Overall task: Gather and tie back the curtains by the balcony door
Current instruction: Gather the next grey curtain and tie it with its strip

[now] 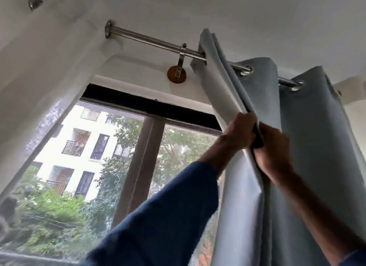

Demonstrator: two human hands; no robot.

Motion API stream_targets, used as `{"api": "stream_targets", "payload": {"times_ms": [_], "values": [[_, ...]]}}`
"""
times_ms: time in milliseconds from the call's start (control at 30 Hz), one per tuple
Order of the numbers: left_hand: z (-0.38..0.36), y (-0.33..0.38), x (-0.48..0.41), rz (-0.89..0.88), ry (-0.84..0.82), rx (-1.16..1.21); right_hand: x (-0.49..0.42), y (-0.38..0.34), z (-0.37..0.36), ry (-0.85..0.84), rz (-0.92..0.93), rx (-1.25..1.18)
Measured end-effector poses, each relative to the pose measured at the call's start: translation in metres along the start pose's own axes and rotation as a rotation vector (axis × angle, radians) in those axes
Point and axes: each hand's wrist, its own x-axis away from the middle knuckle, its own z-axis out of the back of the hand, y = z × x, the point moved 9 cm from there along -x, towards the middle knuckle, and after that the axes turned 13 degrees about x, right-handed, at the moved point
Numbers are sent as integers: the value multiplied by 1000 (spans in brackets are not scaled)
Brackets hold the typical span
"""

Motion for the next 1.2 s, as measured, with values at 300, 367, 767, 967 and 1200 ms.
{"api": "stream_targets", "payload": {"times_ms": [300, 367, 767, 967, 1200], "values": [[-25, -9, 16, -98, 48, 19, 30, 34, -1, -20, -20, -158], [-14, -31, 41, -72, 82, 34, 43, 18, -19, -100, 7, -115], [37, -64, 95, 493, 191, 231, 92, -80, -35, -359, 185, 58], [22, -39, 82, 486, 173, 159, 103, -77, -17, -424, 290, 165], [18, -44, 74, 483, 122, -47, 75, -9, 9, -252, 172, -156]]}}
